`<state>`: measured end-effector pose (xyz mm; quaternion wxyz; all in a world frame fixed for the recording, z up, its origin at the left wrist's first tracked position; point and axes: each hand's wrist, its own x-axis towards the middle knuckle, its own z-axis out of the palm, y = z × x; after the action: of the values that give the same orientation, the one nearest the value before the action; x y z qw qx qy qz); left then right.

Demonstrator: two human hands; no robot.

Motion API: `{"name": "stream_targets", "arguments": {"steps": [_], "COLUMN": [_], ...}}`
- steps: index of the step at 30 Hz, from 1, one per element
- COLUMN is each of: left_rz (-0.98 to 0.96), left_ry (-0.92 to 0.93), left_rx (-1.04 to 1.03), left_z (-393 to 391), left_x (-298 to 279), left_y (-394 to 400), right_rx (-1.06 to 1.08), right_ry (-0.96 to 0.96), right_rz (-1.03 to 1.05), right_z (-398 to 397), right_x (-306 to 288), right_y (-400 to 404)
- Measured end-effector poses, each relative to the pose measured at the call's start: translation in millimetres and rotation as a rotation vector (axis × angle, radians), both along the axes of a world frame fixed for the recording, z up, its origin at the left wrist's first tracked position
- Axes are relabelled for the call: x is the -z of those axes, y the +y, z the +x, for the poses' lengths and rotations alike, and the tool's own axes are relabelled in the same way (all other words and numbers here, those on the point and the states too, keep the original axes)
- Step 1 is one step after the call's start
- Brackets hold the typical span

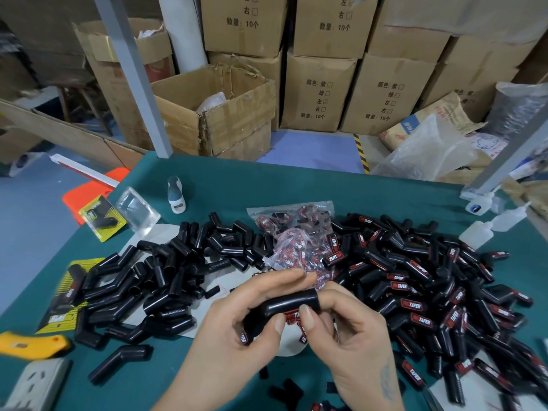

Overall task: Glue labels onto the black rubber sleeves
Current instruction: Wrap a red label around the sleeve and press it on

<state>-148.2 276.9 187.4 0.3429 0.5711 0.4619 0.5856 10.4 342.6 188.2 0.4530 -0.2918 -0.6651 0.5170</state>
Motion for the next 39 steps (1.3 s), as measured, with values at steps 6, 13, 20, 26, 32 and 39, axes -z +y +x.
{"name": "stream_targets", "arguments": {"steps": [6, 13, 20, 26, 32, 39], "left_rz": [-0.023, -0.085, -0.058, 0.049, 0.087, 0.037], "left_ry": [0.052, 0.013, -0.537, -0.604, -0.165, -0.019], "left_rx": [-0.005, 0.005, 0.135, 0.115, -0.011, -0.011], "left_z": [-5, -10, -4, 1, -6, -11], "left_x": [2, 9, 9, 10, 6, 3], "left_y": [2, 7, 12, 16, 14, 10], "right_rx": [0.026, 0.149, 0.127, 0.149, 0.109, 0.082], "right_ry": [-0.048, -0.120, -0.090, -0.170, -0.163, -0.199], "right_rz": [0.044, 0.168, 0.268, 0.305, 0.259, 0.301], "right_z": [2, -4, -3, 6, 13, 23], "right_x": [0, 5, 0, -7, -11, -16], "right_y": [2, 0, 2, 3, 3, 3]}}
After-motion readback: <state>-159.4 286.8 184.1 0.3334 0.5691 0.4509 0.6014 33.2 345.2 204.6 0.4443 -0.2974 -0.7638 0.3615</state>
